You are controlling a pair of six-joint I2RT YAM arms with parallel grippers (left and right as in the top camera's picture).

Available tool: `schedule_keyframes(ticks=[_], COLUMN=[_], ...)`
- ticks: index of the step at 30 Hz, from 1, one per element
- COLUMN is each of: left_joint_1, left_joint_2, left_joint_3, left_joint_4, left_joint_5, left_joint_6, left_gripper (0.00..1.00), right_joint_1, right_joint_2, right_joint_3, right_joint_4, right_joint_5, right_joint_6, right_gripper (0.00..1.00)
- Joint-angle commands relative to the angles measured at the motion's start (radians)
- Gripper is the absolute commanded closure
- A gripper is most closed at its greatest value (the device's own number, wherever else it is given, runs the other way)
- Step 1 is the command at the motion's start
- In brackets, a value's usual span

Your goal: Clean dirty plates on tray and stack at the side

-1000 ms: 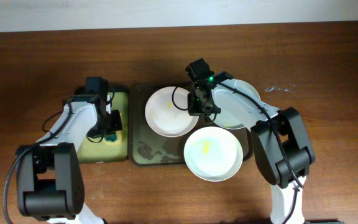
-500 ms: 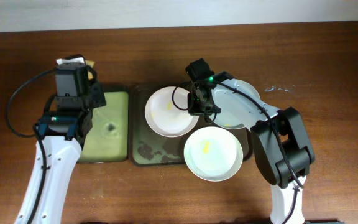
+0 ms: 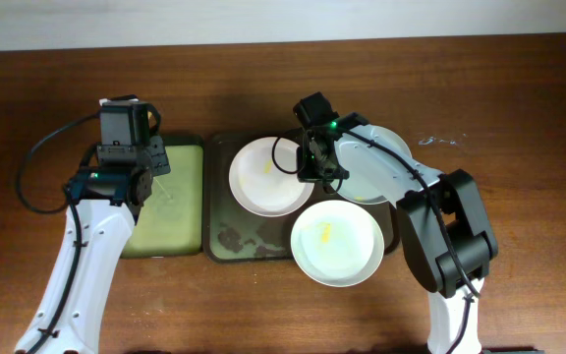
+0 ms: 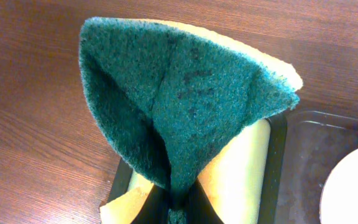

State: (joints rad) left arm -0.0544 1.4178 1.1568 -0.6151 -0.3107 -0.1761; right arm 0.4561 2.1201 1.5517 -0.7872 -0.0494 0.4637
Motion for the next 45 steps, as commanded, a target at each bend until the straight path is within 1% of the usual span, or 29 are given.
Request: schedule_keyframes(ticks=[1,4,5,6,7,8,9,10,11,12,13,15,16,17,18,19,21,22,24,28,29,31,33,36,39,41,42,43,45], left_joint_1=[-0.002,0.004,0.006,0.006,0.006,0.006,0.006,-0.002,-0.006,-0.014,-0.041,-0.101,-0.132,-0.163,-0.187,-0.228,-0.258,-0.262,-0.262,-0.262,-0.262,-0.262,-0.267,-0.290,-0.320,-0.322,-0.322,-0.322,-0.320], left_joint_2=[0.008,0.085,0.127,0.203,0.262,0.355,0.435,0.490,0.528,0.568,0.621,0.689,0.723,0.755,0.775,0.797,0.803,0.806,0.817,0.874,0.882,0.882,0.883,0.890,0.952,0.989,0.992,0.991,0.991], left_joint_3=[0.016,0.029,0.076,0.183,0.288,0.465,0.610,0.681,0.687,0.687,0.687,0.687,0.687,0.687,0.687,0.687,0.687,0.687,0.687,0.685,0.684,0.684,0.678,0.676,0.676,0.676,0.676,0.677,0.677], left_joint_4=[0.000,-0.037,-0.103,-0.226,-0.328,-0.483,-0.601,-0.655,-0.655,-0.648,-0.624,-0.545,-0.516,-0.499,-0.487,-0.459,-0.413,-0.395,-0.394,-0.395,-0.397,-0.431,-0.457,-0.472,-0.473,-0.470,-0.465,-0.463,-0.466], left_joint_5=[0.026,0.034,0.043,0.094,0.178,0.301,0.372,0.393,0.396,0.449,0.560,0.578,0.581,0.585,0.585,0.584,0.576,0.556,0.523,0.520,0.486,0.366,0.317,0.314,0.316,0.395,0.427,0.427,0.427], left_joint_6=[0.009,0.017,0.017,0.022,0.048,0.074,0.073,0.073,0.071,0.072,0.073,0.068,0.053,0.054,0.054,0.054,0.053,0.016,-0.003,-0.003,-0.003,-0.022,-0.026,-0.048,-0.048,-0.046,-0.029,-0.028,0.010], left_gripper=[1.00,1.00,1.00,1.00,1.00,1.00,1.00,1.00,1.00,1.00,1.00,1.00,1.00,1.00,1.00,1.00,1.00,1.00,1.00,1.00,1.00,1.00,1.00,1.00,1.00,1.00,1.00,1.00,1.00], right_joint_1=[0.002,0.002,0.002,0.002,0.002,0.002,0.002,0.002,0.002,0.002,0.002,0.002,0.002,0.002,0.002,0.002,0.002,0.002,0.002,0.002,0.002,0.002,0.002,0.002,0.002,0.002,0.001,0.000,0.000], right_joint_2=[0.014,0.014,0.014,0.014,0.014,0.014,0.014,0.014,0.014,0.014,0.014,0.014,0.014,0.014,0.014,0.014,0.014,0.014,0.014,0.014,0.014,0.014,0.014,0.014,0.014,0.014,0.014,0.014,0.014], right_joint_3=[-0.008,-0.008,-0.008,-0.008,-0.008,-0.008,-0.008,-0.008,-0.008,-0.008,-0.008,-0.008,-0.008,-0.008,-0.008,-0.008,-0.008,-0.008,-0.008,-0.008,-0.008,-0.008,-0.008,-0.008,-0.008,-0.008,-0.008,-0.008,-0.008], right_joint_4=[0.006,0.011,0.010,0.010,0.011,0.011,0.010,0.010,0.010,0.010,0.010,0.008,0.005,0.002,0.001,-0.002,-0.003,-0.002,-0.002,-0.002,-0.002,-0.002,-0.002,-0.002,-0.005,0.006,0.006,0.006,0.006], right_joint_5=[-0.009,-0.025,-0.025,-0.025,-0.025,-0.025,-0.025,-0.025,-0.025,-0.025,-0.025,-0.026,-0.026,-0.026,-0.030,-0.036,-0.050,-0.052,-0.052,-0.051,-0.051,-0.051,-0.051,-0.051,-0.060,-0.211,-0.249,-0.282,-0.341], right_joint_6=[-0.002,-0.002,-0.002,-0.002,-0.002,-0.002,-0.002,-0.002,-0.002,-0.002,-0.002,-0.002,-0.002,-0.002,-0.002,-0.003,-0.003,-0.002,-0.002,-0.003,-0.003,-0.003,-0.002,-0.002,-0.003,-0.167,-0.202,-0.229,-0.281], right_gripper=[0.96,0.96,0.96,0.96,0.96,0.96,0.89,0.76,0.76,0.76,0.77,0.77,0.83,0.92,0.96,0.96,0.96,0.96,0.96,0.96,0.96,0.96,0.96,0.96,0.96,0.96,0.96,0.96,0.96])
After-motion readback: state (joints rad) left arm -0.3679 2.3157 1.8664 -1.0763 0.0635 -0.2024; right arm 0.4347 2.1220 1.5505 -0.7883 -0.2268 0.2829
